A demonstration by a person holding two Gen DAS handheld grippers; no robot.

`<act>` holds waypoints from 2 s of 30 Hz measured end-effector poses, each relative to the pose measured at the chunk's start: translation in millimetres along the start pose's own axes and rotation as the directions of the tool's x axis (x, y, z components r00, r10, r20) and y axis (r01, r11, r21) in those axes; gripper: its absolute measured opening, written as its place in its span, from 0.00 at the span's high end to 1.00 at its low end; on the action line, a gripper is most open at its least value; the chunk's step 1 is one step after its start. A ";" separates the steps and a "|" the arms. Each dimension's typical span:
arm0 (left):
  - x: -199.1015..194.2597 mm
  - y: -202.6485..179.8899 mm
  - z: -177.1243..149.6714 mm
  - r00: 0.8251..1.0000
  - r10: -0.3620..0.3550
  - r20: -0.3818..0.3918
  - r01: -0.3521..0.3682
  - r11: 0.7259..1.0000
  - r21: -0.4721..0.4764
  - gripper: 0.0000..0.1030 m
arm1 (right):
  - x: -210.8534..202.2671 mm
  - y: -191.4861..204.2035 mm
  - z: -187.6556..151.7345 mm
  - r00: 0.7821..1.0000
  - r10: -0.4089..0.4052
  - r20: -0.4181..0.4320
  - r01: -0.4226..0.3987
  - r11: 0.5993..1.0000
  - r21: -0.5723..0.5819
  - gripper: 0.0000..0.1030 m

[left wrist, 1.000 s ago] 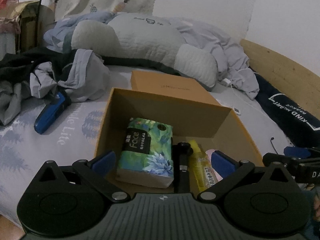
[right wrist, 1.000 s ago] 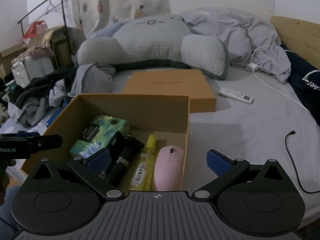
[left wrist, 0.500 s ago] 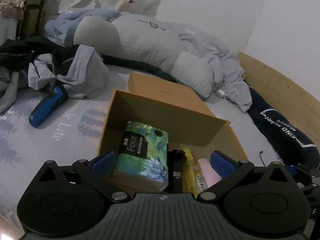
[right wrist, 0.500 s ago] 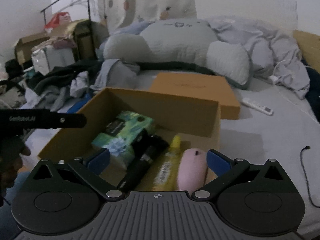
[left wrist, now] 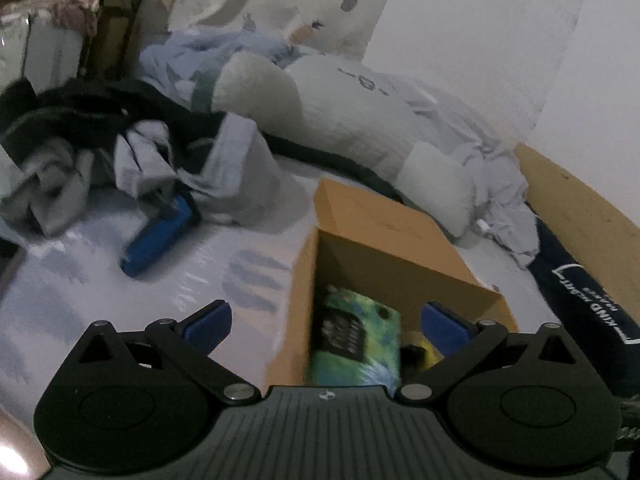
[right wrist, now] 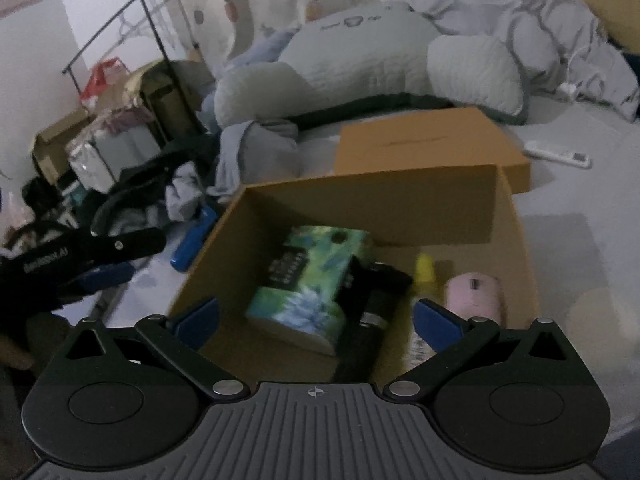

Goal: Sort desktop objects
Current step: 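Move the left gripper to the blue-handled tool and close on it, then lift the blue-handled tool with the left gripper and carry it to the box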

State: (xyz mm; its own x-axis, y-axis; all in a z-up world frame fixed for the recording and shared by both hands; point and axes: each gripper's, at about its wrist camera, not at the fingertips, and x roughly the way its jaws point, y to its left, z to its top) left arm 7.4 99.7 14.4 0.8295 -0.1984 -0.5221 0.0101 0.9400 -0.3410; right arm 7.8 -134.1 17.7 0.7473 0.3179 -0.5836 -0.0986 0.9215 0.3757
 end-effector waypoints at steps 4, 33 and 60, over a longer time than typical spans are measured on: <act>0.0 20.2 17.4 0.999 0.043 0.023 -0.043 0.999 0.010 0.01 | 1.6 6.2 12.2 1.000 0.023 0.008 -0.023 1.000 0.012 0.00; 139.9 121.5 65.3 0.956 0.258 -0.142 -0.225 0.951 0.214 0.09 | 90.8 22.8 79.9 0.996 0.010 -0.087 0.000 0.994 0.111 0.00; 175.7 139.1 42.7 0.931 0.300 -0.207 -0.235 0.929 0.286 0.55 | 121.6 -3.8 55.6 0.986 0.011 -0.165 0.016 0.987 0.159 0.00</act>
State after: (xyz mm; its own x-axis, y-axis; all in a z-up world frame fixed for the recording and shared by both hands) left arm 178.4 207.5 -91.3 0.6600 0.0396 -0.7502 -0.0258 0.9992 0.0300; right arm 135.6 -111.4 -14.7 0.6275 0.3600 -0.6904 0.0189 0.8794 0.4757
